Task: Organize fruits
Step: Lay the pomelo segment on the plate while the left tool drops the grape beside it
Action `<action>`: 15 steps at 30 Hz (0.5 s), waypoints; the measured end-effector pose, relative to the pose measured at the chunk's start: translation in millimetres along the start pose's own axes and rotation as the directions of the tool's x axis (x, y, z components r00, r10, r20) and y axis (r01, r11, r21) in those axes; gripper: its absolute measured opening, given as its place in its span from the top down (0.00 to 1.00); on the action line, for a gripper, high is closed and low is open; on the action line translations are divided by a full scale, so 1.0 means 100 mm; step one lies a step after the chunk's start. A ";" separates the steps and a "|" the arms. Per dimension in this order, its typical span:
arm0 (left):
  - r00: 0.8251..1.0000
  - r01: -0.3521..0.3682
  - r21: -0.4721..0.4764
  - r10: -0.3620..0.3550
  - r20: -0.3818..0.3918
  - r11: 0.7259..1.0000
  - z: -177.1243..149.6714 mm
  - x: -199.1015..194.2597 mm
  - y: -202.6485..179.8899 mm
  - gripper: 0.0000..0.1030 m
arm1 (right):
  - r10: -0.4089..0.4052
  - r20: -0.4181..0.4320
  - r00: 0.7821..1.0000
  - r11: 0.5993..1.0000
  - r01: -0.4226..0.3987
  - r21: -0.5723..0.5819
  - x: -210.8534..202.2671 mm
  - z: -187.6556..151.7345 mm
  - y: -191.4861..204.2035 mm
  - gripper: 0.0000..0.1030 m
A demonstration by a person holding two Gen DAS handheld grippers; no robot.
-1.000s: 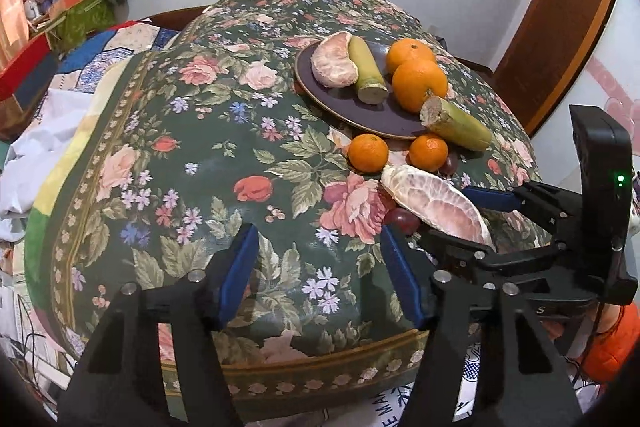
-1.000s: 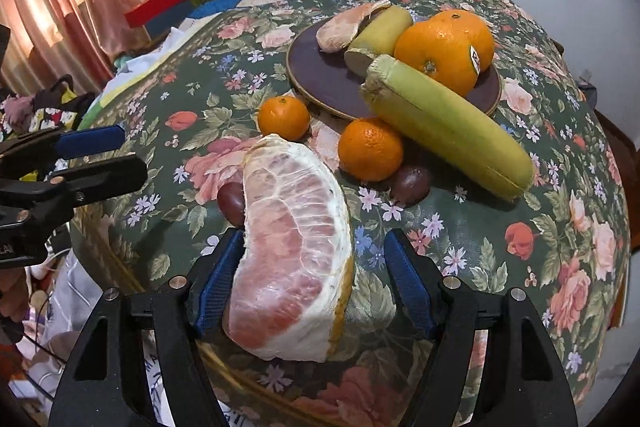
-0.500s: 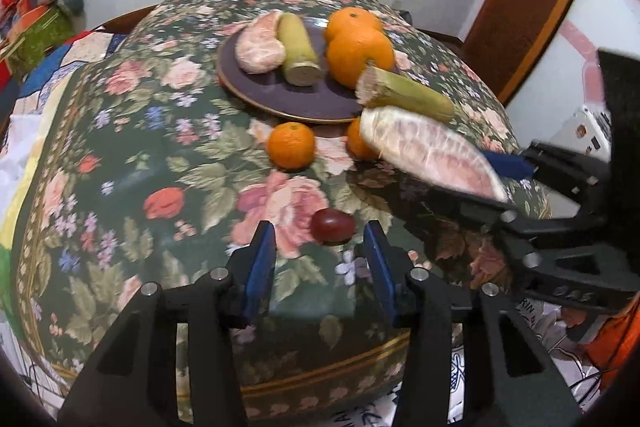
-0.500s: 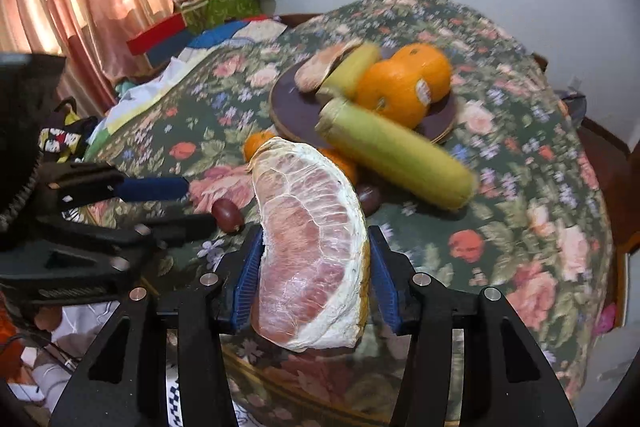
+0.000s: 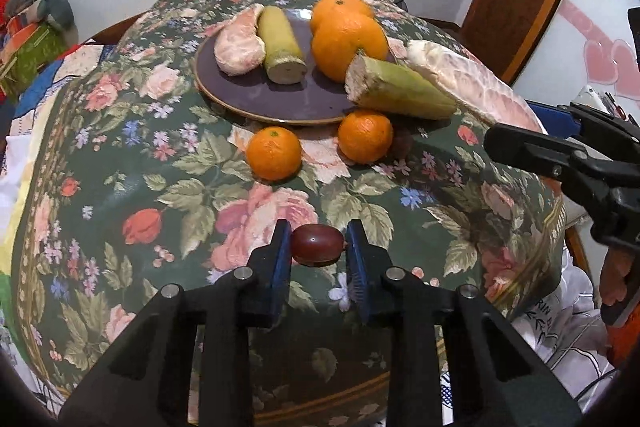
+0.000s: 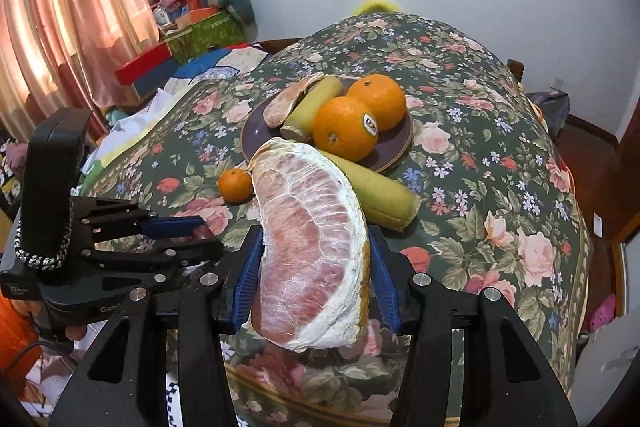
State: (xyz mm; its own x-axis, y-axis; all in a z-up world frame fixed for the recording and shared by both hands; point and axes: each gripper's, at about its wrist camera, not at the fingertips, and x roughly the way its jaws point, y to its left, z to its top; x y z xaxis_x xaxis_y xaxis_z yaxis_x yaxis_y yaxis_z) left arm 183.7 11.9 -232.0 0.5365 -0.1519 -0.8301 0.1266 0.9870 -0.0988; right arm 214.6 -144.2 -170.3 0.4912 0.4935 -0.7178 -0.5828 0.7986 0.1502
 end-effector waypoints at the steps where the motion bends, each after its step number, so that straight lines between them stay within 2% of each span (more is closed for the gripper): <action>1: 1.000 0.002 -0.008 -0.002 0.007 1.000 0.03 -0.02 0.03 0.72 | -0.002 0.004 1.000 1.000 0.002 0.001 -0.01 0.02 -0.01 0.54; 15: 0.989 -0.024 -0.058 0.033 0.144 0.998 0.52 -0.32 0.34 0.72 | -0.008 0.085 0.996 1.000 0.008 0.003 0.01 0.46 -0.11 0.54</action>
State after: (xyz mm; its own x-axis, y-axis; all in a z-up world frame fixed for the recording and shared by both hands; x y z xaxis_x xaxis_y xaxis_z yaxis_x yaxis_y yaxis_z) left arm 214.7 47.4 -180.1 0.6552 -0.1256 -0.7449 0.0648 0.9918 -0.1102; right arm 250.8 -136.9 -141.3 0.5492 0.5146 -0.6584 -0.5769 0.8035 0.1469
